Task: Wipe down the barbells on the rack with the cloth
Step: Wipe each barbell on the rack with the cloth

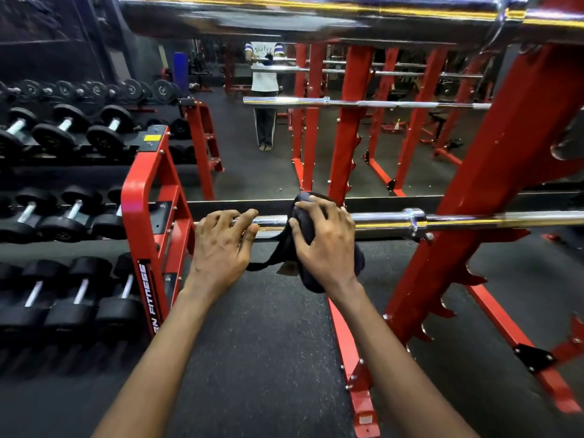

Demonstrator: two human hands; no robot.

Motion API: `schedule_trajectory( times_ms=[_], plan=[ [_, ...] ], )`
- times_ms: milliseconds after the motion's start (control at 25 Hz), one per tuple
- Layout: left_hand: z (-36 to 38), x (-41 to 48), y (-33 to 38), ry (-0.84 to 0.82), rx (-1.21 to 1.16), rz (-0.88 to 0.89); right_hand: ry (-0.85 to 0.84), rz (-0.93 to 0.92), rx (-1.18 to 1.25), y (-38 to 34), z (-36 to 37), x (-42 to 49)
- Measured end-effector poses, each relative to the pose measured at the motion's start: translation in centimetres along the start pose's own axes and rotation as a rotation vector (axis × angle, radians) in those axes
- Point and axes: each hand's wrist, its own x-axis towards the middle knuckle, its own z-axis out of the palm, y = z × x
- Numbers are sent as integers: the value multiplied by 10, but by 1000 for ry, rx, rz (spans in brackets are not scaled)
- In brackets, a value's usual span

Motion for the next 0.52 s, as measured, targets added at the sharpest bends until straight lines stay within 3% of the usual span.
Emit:
schedule_trajectory(
  times_ms=[80,280,520],
  plan=[
    [-4,1,-1,-44,-10,-7,29,-7,33,16,-7,7],
    [-16,5,-8,-160,-86,4,154,198,-2,54,-25,12],
    [-27,18,-23,-207,-159,117,164,208,-87,17,-10,1]
  ],
)
